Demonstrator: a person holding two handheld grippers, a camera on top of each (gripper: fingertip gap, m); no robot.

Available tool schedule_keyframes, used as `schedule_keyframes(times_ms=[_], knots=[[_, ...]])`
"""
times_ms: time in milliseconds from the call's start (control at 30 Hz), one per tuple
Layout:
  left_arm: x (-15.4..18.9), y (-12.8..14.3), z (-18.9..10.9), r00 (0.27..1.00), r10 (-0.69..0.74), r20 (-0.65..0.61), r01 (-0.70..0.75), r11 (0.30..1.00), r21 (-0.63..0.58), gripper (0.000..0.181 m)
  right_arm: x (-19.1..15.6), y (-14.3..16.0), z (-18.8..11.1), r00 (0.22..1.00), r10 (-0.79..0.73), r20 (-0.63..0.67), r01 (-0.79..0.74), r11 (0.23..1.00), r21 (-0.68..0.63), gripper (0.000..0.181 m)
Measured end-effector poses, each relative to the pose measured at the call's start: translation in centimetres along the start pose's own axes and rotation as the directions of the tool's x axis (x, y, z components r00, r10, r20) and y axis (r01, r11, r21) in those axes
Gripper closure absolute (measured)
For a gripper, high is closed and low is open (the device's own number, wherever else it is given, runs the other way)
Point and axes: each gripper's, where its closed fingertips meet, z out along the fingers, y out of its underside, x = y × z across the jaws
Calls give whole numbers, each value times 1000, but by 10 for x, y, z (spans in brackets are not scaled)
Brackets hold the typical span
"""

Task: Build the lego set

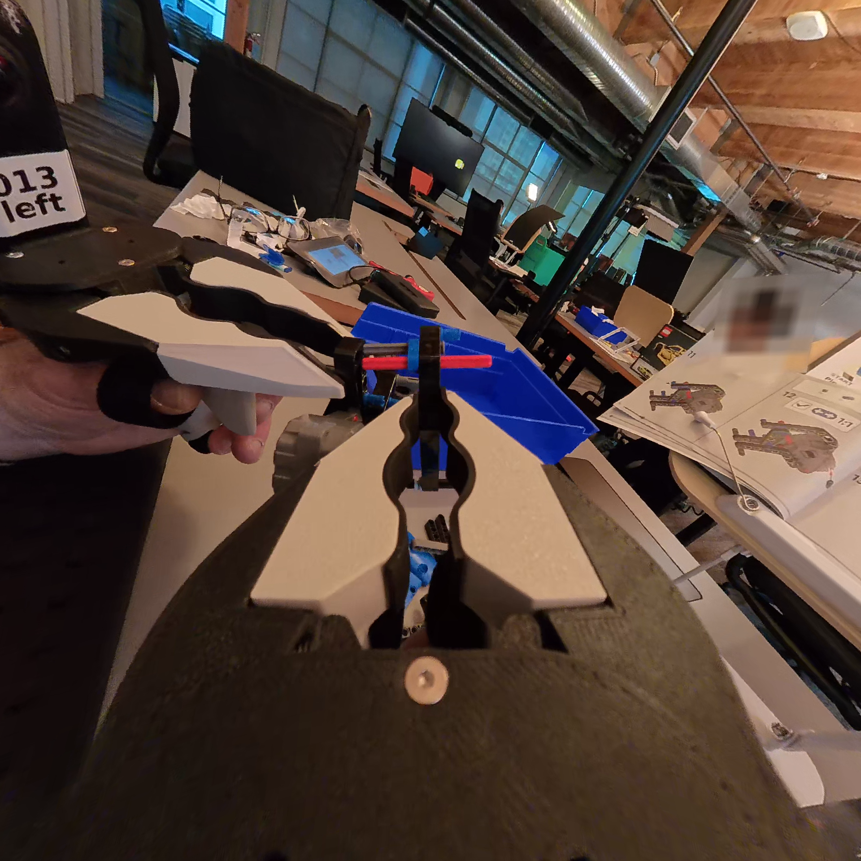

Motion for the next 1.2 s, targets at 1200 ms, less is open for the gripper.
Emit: schedule_keyframes(times_ms=[1200], knots=[[-12,0,4,993,19,114,-15,999,-38,169,8,-7,-6,884,-400,-243,376,916,-141,175]])
